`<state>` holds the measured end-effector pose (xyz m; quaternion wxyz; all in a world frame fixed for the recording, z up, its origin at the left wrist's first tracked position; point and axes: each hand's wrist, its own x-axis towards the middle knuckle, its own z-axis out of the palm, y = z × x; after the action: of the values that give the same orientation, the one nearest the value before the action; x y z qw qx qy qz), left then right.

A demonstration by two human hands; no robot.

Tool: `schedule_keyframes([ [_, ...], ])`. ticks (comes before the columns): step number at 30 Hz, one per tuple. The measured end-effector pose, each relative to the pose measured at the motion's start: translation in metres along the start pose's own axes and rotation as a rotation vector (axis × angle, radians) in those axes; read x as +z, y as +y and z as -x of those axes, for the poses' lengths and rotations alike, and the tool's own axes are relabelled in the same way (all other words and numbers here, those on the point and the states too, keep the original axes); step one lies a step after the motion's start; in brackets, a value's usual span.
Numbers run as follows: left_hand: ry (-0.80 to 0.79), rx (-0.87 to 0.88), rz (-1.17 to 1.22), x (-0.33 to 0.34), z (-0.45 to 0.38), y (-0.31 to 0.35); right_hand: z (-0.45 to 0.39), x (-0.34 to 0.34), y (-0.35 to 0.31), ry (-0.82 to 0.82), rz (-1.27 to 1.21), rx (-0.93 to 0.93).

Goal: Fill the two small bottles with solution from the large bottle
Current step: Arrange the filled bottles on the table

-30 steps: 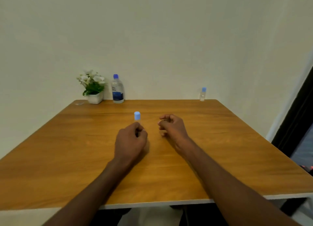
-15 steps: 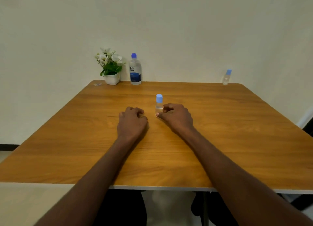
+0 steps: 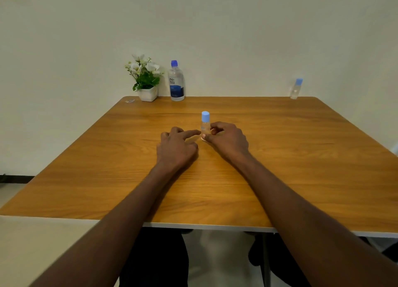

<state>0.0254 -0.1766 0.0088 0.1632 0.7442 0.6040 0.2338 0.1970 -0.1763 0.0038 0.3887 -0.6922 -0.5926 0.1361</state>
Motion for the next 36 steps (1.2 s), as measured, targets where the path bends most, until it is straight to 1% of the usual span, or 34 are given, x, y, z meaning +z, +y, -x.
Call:
schedule_keyframes([
  [3, -0.016, 0.006, -0.003, -0.002, 0.001, 0.0, 0.001, -0.001, 0.0, -0.004, -0.059, 0.019],
  [7, -0.082, 0.05, 0.004, -0.001, -0.001, 0.006, 0.001, -0.005, 0.006, 0.077, -0.363, 0.094],
  [9, -0.064, 0.056, 0.044, 0.005, -0.005, 0.01, 0.001, -0.006, 0.009, 0.11, -0.487, 0.141],
  [11, -0.009, 0.049, 0.098, 0.014, -0.011, 0.018, -0.002, -0.009, 0.015, 0.138, -0.604, 0.194],
  [15, 0.037, 0.085, 0.171, 0.037, -0.033, 0.046, -0.011, -0.03, 0.027, 0.147, -0.864, 0.336],
  [17, 0.026, 0.121, 0.171, 0.048, -0.05, 0.06, -0.02, -0.042, 0.038, 0.167, -0.896, 0.369],
  [20, -0.019, 0.178, 0.134, 0.066, -0.079, 0.085, -0.038, -0.063, 0.063, 0.257, -0.73, 0.323],
  [25, -0.06, 0.231, 0.004, 0.101, -0.14, 0.116, -0.084, -0.099, 0.115, 0.475, -0.323, 0.259],
  [32, -0.068, 0.273, -0.055, 0.126, -0.186, 0.133, -0.166, -0.14, 0.18, 0.504, 0.04, 0.336],
  [36, -0.073, 0.273, -0.05, 0.128, -0.205, 0.133, -0.215, -0.145, 0.209, 0.483, 0.111, 0.386],
])
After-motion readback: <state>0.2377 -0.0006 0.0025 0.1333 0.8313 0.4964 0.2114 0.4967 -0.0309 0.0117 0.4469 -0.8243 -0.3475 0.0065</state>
